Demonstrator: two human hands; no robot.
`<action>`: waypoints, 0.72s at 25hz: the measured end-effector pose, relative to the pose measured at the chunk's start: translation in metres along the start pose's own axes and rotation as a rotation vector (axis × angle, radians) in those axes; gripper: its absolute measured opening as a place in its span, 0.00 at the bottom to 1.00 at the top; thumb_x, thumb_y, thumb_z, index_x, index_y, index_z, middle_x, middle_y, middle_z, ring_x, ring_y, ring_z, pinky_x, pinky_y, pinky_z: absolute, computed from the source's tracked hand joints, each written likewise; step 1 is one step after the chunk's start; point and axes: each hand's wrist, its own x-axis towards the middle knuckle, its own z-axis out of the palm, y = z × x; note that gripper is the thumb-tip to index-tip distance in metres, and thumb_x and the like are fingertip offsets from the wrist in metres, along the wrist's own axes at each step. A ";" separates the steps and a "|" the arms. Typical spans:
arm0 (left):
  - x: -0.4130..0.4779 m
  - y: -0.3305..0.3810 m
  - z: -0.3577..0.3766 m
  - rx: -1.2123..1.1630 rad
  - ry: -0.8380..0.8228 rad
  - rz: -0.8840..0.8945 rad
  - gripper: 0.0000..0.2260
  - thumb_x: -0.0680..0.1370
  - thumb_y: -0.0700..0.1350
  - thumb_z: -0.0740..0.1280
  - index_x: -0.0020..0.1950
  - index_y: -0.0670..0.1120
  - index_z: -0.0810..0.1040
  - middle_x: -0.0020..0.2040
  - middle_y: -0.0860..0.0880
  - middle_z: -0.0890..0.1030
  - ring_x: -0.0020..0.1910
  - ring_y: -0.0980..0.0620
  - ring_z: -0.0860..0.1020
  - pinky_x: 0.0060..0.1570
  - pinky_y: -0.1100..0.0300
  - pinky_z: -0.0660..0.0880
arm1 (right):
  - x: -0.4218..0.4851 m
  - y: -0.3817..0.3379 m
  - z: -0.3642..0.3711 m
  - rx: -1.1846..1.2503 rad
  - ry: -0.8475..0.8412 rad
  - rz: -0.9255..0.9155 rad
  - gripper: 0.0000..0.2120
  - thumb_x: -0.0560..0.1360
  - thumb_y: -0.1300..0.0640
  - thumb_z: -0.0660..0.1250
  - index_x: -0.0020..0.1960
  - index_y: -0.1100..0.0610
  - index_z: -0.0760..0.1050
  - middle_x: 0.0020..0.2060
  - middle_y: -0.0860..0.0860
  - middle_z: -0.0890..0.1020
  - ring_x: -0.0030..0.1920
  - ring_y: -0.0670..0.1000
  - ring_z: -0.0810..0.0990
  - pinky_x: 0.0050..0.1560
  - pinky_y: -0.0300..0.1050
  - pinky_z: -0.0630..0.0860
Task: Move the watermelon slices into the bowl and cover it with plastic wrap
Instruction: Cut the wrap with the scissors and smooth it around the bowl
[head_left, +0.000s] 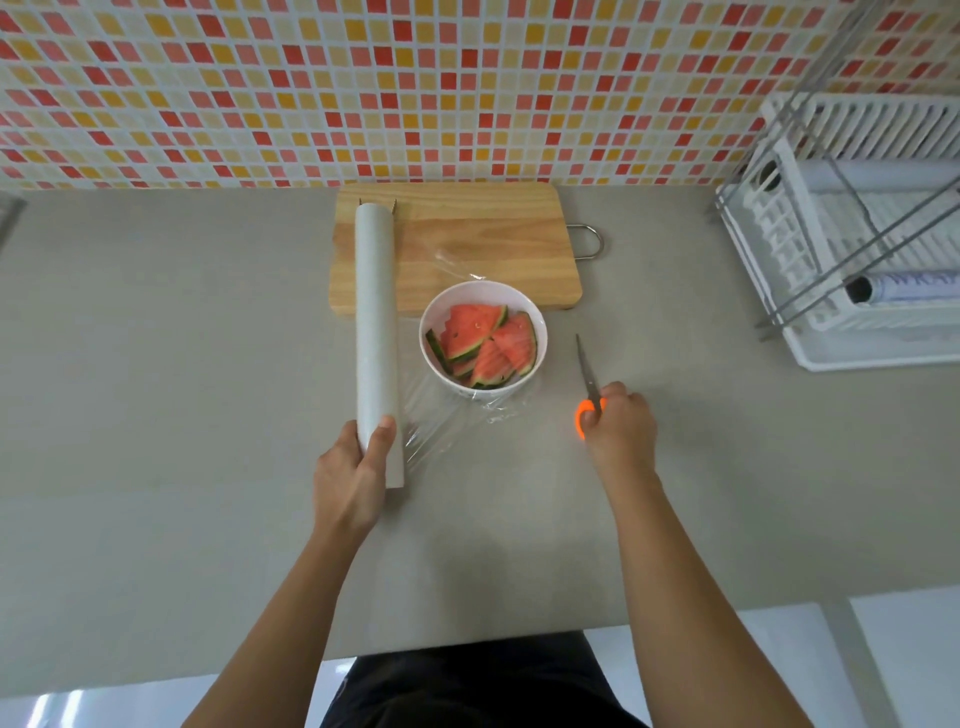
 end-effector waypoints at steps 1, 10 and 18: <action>0.000 0.000 0.000 -0.001 -0.001 0.005 0.21 0.72 0.65 0.57 0.34 0.48 0.68 0.30 0.50 0.72 0.31 0.48 0.70 0.32 0.53 0.66 | -0.001 0.001 -0.001 -0.045 -0.015 -0.002 0.13 0.77 0.60 0.58 0.58 0.66 0.70 0.54 0.66 0.75 0.56 0.65 0.73 0.54 0.52 0.67; -0.001 0.004 -0.002 0.021 0.013 0.094 0.18 0.76 0.60 0.57 0.39 0.47 0.71 0.33 0.52 0.72 0.34 0.51 0.71 0.32 0.58 0.66 | -0.058 -0.038 -0.006 0.774 -0.252 -0.270 0.15 0.79 0.60 0.54 0.60 0.44 0.67 0.43 0.44 0.78 0.47 0.47 0.81 0.51 0.47 0.74; -0.001 0.003 0.000 -0.014 0.041 0.067 0.21 0.75 0.62 0.57 0.43 0.44 0.76 0.37 0.48 0.76 0.41 0.45 0.75 0.39 0.54 0.69 | -0.092 -0.072 0.013 1.061 -0.503 -0.342 0.09 0.76 0.58 0.63 0.53 0.46 0.69 0.37 0.46 0.77 0.37 0.38 0.77 0.47 0.32 0.72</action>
